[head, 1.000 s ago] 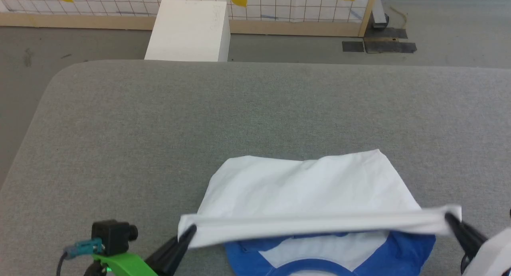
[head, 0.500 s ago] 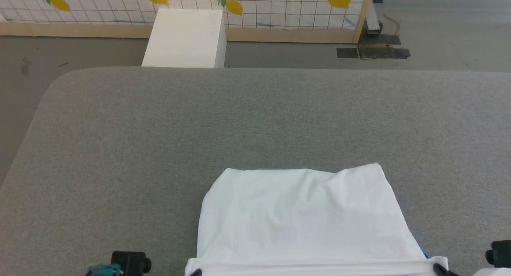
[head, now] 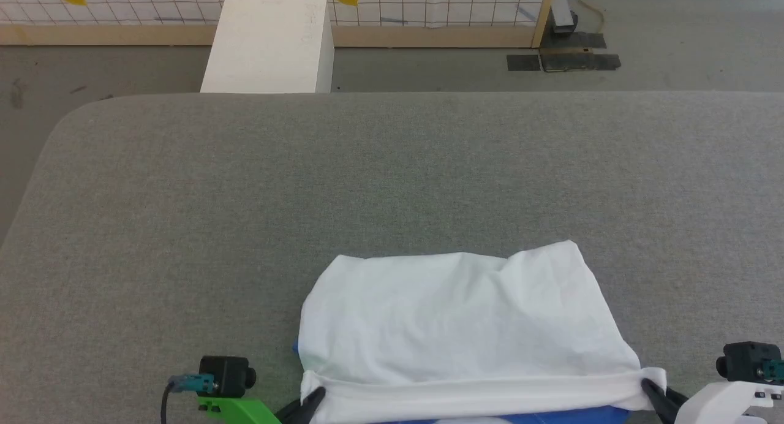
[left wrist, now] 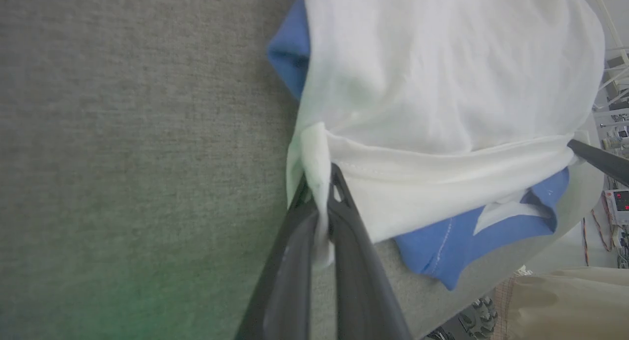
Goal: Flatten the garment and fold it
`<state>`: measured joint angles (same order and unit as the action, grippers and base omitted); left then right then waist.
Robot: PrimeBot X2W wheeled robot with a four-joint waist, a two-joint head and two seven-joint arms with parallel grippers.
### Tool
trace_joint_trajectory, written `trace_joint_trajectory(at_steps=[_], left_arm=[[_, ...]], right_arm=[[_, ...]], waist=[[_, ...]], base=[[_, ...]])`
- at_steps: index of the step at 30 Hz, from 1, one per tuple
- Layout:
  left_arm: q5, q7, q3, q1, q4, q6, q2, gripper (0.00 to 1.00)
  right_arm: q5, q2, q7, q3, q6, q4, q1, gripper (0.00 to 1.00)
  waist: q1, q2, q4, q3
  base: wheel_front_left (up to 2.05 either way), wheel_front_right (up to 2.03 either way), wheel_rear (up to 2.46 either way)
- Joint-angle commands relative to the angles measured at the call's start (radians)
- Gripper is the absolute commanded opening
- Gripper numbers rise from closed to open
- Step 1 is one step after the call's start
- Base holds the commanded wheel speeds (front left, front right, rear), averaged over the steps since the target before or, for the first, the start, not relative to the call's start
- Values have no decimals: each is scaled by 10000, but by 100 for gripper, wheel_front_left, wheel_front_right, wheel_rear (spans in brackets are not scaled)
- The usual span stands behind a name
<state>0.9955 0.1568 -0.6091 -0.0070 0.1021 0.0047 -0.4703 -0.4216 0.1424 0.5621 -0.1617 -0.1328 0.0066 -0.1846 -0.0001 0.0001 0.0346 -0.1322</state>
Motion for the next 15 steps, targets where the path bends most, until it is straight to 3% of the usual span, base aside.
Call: trace_joint_trajectory(at_steps=[1, 6, 11, 15], left_arm=[[91, 2, 25, -135, 71, -74, 51, 100], [352, -121, 284, 207, -727, -87, -205, 100], [-171, -1153, 923, 581, -2026, 540, -526, 100], [-826, -2730, 1680, 754, -2841, 1128, -364, 100]], right_arm=[[19, 41, -94, 14, 21, 71, 209, 100], [-625, 350, 339, -109, 21, -651, 140, 100], [-1135, 709, 979, -573, 21, -1921, -197, 100], [-1215, 725, 1073, -768, 21, -2734, -138, 100]], waist=[[1, -1, -14, -43], [1, -1, -14, -98], [1, -1, 49, -52], [1, -1, 86, -48]], base=[[0, 0, 0], [0, 0, 0], [0, 0, 0], [0, 0, 0]])
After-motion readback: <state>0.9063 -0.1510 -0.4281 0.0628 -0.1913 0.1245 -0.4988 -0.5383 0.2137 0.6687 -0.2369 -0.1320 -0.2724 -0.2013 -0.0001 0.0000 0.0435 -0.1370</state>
